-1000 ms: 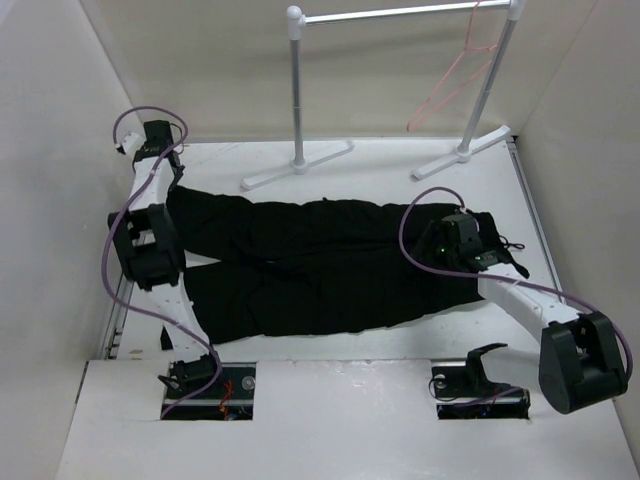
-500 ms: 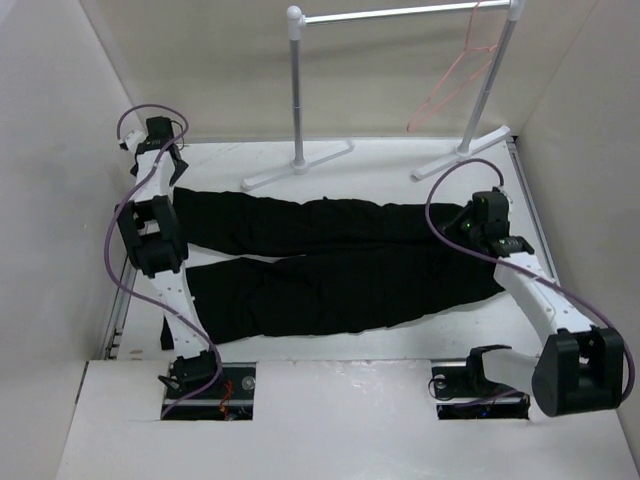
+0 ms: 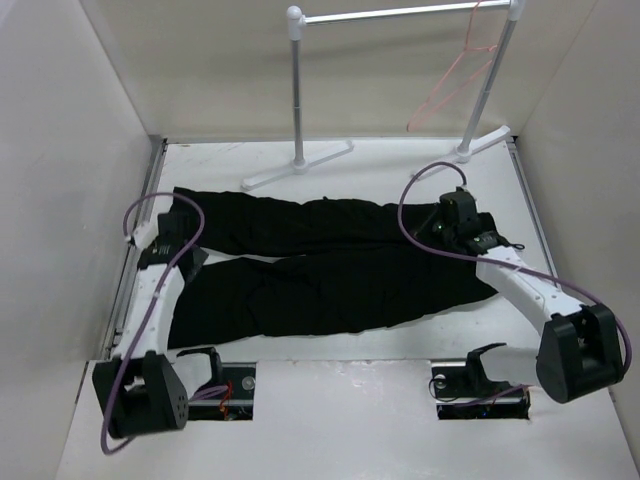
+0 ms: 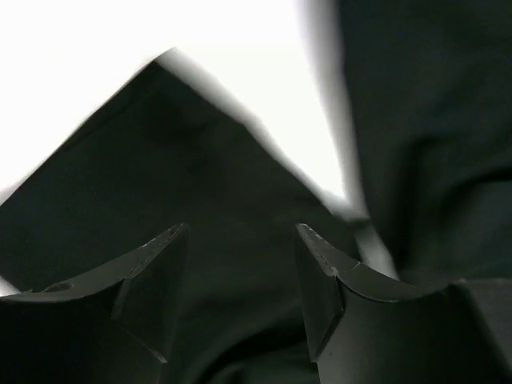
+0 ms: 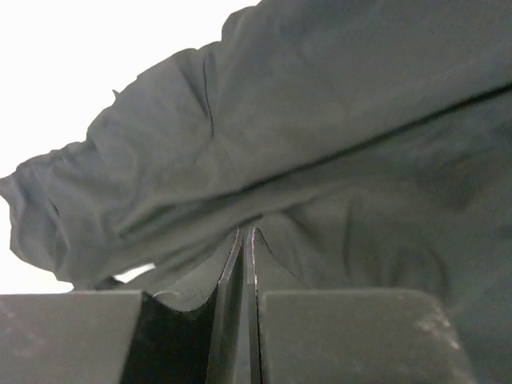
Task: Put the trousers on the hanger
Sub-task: Flatten out the trousers at the center of the board.
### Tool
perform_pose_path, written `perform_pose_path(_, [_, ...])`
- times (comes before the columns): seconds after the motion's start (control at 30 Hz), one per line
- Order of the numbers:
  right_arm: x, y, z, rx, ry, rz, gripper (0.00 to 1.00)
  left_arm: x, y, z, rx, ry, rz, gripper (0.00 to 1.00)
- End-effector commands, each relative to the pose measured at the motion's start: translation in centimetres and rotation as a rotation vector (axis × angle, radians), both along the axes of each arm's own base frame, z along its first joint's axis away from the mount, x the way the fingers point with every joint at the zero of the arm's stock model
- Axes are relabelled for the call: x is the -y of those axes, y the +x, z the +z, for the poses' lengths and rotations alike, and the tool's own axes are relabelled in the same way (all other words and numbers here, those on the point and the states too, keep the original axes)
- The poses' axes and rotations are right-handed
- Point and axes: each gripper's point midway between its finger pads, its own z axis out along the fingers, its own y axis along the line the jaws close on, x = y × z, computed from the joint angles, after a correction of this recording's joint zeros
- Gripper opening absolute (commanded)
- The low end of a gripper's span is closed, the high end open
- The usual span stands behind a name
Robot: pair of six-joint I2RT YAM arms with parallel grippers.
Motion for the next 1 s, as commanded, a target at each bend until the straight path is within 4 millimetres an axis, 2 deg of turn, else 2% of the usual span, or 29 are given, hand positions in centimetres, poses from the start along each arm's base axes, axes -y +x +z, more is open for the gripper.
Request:
perform_pose_path(0.0, [-1.6, -1.1, 0.7, 0.041, 0.024, 0.053, 0.13, -0.3, -5.4, -3.0, -0.100, -0.046, 0.105, 0.52])
perform_pose_path(0.07, [-2.3, -2.2, 0.2, 0.034, 0.026, 0.086, 0.15, -0.8, -7.0, -4.7, -0.150, -0.068, 0.149, 0.53])
perform_pose_path(0.17, [-3.0, -3.6, -0.2, 0.032, 0.030, 0.122, 0.18, -1.0, -7.2, -7.0, -0.182, -0.104, 0.192, 0.52])
perform_pose_path(0.3, [-2.8, -4.9, -0.5, 0.032, 0.031, 0.131, 0.21, -2.2, -5.5, -9.4, -0.209, -0.118, 0.232, 0.48])
perform_pose_path(0.37, [-2.5, -5.4, -0.7, 0.032, 0.030, 0.128, 0.22, -2.9, -4.1, -10.0, -0.206, -0.111, 0.244, 0.47])
perform_pose_path(0.5, [-1.1, -5.7, -0.8, 0.030, 0.022, 0.095, 0.24, -5.2, 0.3, -10.1, -0.187, -0.057, 0.265, 0.46])
perform_pose_path(0.63, [0.2, -5.4, -0.3, 0.039, 0.010, 0.067, 0.27, -7.3, 4.6, -9.3, -0.200, -0.011, 0.263, 0.46])
perform_pose_path(0.77, [0.4, -5.3, 0.9, 0.064, 0.009, 0.077, 0.41, -6.3, 6.1, -5.7, -0.156, 0.010, 0.211, 0.50])
perform_pose_path(0.83, [0.3, -5.4, 1.4, 0.080, 0.012, 0.081, 0.49, -5.9, 5.3, -3.6, -0.099, 0.029, 0.199, 0.52])
perform_pose_path(0.9, [0.2, -5.8, 1.7, 0.086, 0.017, 0.089, 0.56, -5.5, 3.5, -2.1, -0.051, 0.025, 0.203, 0.53])
perform_pose_path(0.97, [-0.3, -6.5, 1.7, 0.086, 0.020, 0.122, 0.61, -5.5, 0.4, -1.3, -0.022, 0.017, 0.228, 0.53])
